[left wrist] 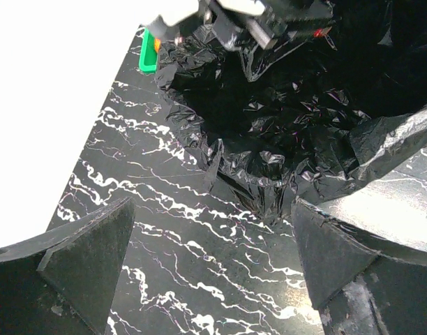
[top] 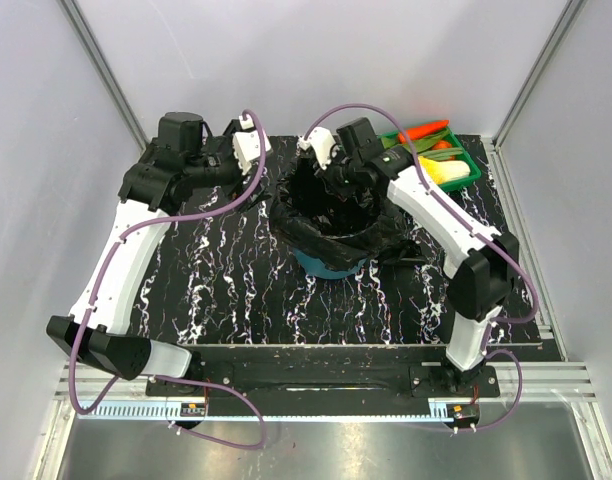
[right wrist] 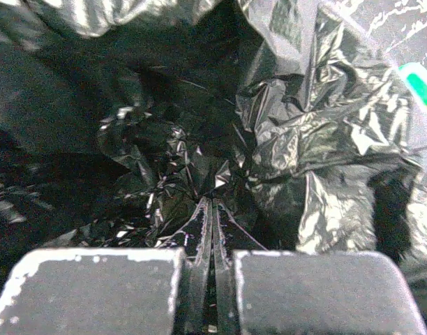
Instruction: Put the trash bags into the trash bin
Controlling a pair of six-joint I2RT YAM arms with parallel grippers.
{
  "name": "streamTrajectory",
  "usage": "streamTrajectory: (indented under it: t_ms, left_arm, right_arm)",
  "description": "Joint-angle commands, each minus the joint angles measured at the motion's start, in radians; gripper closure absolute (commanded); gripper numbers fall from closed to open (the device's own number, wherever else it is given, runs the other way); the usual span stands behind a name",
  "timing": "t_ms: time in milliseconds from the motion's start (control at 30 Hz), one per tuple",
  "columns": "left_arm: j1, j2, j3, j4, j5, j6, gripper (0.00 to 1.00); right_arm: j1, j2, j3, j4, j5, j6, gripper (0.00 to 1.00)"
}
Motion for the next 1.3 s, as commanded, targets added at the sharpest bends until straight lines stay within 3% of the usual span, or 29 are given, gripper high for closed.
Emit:
streamTrajectory:
  t_ms: [0,233,933,1267]
  left_arm:
    - [0.003,-0.010,-0.006,0.062,-0.009,-0.009,0.01]
    - [0.003,-0.011,-0.024,0.068,-0.013,-0.007,0.01]
    - [0.003,-0.034,-0.105,0.110,-0.023,-0.009,0.01]
    - [0.003,-0.048,-0.119,0.110,-0.027,0.002,0.01]
  right_arm:
    - [0.010,0.036,-0.010,0.056,0.136,-0.037,1.00]
    - [0.010,0.031,-0.110,0.185,0.252,-0.094,1.00]
    - [0.008,0.008,-0.332,0.584,0.383,-0.172,1.00]
    - [0.010,-0.004,-0.329,0.579,0.365,-0.186,1.00]
